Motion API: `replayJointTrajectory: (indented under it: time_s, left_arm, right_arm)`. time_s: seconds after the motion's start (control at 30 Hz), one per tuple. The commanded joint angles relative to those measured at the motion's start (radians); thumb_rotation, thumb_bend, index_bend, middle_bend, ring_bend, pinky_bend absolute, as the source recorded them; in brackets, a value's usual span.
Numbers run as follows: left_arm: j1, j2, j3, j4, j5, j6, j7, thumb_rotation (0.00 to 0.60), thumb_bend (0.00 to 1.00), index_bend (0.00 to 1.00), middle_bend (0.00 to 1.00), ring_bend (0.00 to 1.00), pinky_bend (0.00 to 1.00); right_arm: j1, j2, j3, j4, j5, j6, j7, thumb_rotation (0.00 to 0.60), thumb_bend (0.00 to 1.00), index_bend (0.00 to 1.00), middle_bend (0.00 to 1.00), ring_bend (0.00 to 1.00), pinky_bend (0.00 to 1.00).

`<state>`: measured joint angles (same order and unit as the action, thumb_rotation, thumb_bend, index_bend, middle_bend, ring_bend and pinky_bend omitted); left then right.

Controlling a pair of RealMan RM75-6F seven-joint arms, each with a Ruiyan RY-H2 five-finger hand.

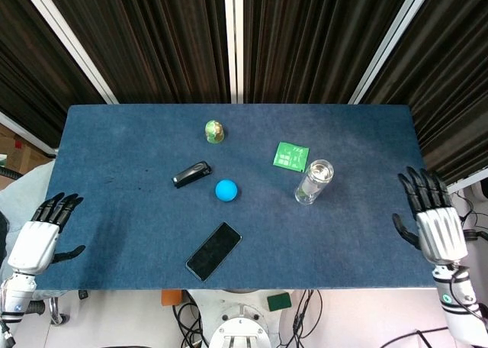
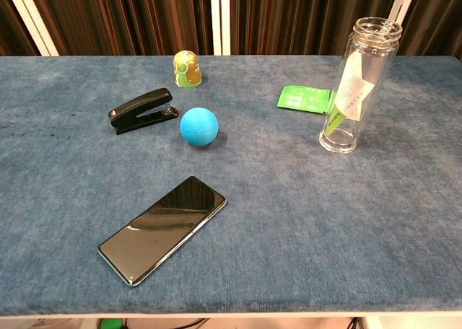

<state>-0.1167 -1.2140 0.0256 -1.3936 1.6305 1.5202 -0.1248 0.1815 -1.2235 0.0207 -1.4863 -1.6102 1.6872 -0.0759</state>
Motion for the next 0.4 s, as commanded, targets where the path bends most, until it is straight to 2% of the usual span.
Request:
replayJointTrajectory:
  time_s: [0.03,0.2,0.4]
  left_arm:
    - [0.001,-0.001,-0.002,-0.001,0.007,0.01,0.004,0.6,0.02,0.12,0.12,0.04,0.13]
    - [0.001,-0.002,-0.001,-0.003,0.015,0.017,0.012,0.6,0.02,0.12,0.12,0.04,0.13]
    - [0.003,-0.004,0.003,-0.007,0.017,0.018,0.021,0.6,0.02,0.12,0.12,0.04,0.14]
  right_arm:
    - [-0.128,-0.052,-0.046,0.164,0.089,0.039,0.105,0.6,0.32,0.0,0.0,0.0,0.0]
    - [-0.191,-0.088,-0.044,0.266,0.169,-0.005,0.176,0.6,0.31,0.0,0.0,0.0,0.0]
    - [-0.204,-0.104,-0.025,0.316,0.165,-0.016,0.229,0.6,0.31,0.0,0.0,0.0,0.0]
